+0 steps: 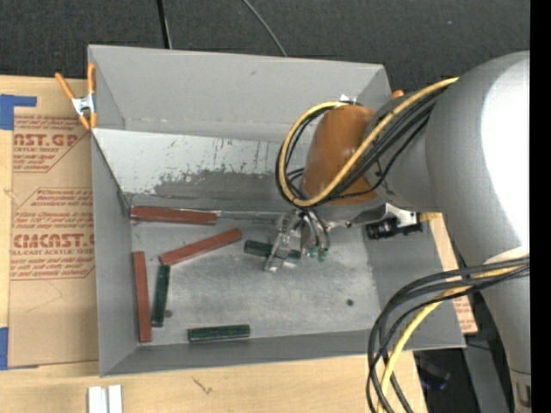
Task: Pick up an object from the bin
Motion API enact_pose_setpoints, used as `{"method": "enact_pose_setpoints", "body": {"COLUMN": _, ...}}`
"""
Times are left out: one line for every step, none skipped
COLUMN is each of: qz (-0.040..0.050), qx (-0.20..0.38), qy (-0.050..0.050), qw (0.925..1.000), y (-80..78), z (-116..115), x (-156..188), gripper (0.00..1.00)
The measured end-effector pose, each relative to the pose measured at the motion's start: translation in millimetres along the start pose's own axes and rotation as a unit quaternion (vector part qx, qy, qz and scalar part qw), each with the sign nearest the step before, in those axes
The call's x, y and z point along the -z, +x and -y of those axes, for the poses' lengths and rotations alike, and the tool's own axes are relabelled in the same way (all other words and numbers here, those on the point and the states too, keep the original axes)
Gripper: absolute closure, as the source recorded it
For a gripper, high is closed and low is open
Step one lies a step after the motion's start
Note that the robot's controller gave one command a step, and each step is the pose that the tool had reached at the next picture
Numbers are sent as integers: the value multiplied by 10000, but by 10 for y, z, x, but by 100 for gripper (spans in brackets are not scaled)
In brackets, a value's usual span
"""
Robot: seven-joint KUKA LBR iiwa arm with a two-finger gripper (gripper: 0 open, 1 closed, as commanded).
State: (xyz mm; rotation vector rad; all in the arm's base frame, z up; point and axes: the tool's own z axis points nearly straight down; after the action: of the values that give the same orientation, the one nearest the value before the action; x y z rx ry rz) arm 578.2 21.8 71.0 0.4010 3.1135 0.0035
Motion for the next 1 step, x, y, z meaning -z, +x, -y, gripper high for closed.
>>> {"method": "enact_pose_setpoints", "body": {"qz": 1, "qx": 0, "qy": 1, "qw": 10000, "y": 0, "z": -1, "x": 0, "gripper": 100}}
